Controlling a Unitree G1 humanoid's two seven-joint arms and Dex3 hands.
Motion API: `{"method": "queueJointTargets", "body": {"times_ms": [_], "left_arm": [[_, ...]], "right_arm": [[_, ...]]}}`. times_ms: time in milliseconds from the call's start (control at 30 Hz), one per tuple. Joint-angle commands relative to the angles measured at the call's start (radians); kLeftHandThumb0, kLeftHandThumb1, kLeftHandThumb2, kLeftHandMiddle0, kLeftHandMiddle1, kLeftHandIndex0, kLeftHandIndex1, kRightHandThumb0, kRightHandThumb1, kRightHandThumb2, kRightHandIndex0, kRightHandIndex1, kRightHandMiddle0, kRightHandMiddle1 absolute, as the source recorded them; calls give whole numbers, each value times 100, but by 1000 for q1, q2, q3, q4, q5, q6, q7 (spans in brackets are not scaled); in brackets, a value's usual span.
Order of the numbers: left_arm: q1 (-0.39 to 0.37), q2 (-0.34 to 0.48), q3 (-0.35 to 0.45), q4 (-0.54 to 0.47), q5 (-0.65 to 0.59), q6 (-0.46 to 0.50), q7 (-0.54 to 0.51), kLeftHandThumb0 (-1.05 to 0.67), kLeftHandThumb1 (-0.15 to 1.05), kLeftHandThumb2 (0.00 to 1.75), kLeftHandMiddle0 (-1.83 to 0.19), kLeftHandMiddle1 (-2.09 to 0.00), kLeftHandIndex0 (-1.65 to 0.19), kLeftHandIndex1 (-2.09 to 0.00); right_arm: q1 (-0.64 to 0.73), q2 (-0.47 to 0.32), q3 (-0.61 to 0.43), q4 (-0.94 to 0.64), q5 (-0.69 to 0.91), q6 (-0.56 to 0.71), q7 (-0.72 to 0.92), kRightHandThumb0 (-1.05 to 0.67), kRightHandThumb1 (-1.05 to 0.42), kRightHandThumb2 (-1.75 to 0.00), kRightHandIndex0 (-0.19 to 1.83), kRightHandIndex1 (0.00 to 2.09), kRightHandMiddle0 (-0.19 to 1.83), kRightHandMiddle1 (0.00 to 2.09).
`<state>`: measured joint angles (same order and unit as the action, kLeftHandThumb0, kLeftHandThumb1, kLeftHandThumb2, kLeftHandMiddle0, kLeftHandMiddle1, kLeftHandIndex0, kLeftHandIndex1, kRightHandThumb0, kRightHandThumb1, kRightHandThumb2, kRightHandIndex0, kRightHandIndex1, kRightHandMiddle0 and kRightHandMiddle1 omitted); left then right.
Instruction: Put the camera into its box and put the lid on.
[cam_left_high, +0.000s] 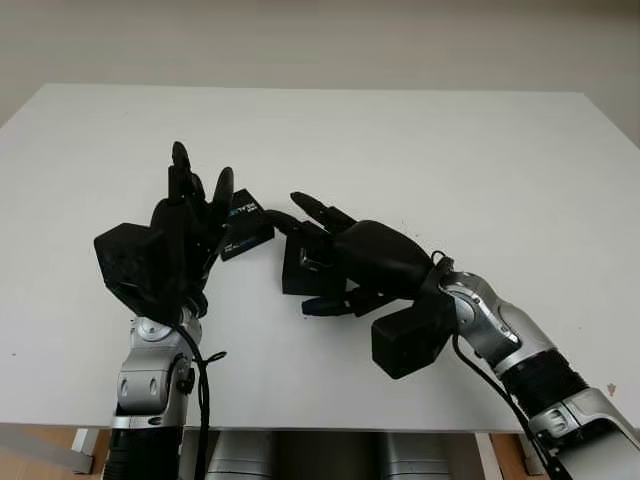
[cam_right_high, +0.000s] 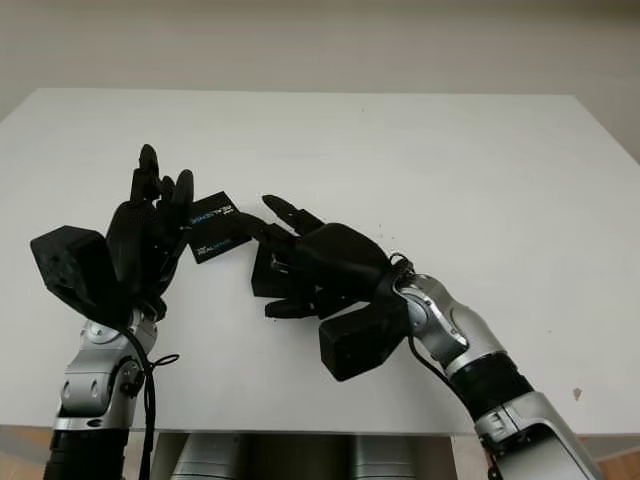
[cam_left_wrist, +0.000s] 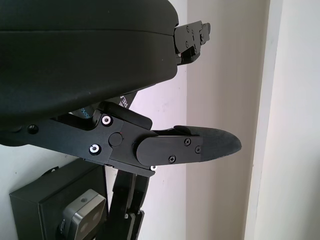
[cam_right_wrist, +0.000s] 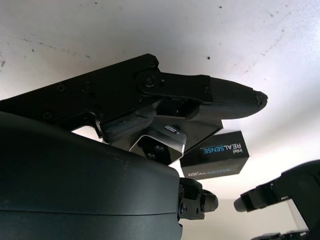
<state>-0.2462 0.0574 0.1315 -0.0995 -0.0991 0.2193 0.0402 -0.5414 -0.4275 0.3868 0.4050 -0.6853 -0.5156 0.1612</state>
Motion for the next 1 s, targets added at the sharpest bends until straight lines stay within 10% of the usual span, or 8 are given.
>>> {"method": "queueJointTargets", "body": {"times_ms": [0, 967], "left_arm": [[2, -3, -4, -24, 2, 6, 3, -71, 105, 42, 19, 0, 19, 0], [26, -24, -4, -63, -16, 29, 5, -72, 105, 40, 19, 0, 19, 0]], "right_arm": [[-22, -6, 6, 10, -10, 5, -10, -89, -105, -59, -16, 5, -11, 6], [-98, -36, 98, -2, -143, 51, 53, -94, -105, -63, -18, 5, -11, 7]]}}
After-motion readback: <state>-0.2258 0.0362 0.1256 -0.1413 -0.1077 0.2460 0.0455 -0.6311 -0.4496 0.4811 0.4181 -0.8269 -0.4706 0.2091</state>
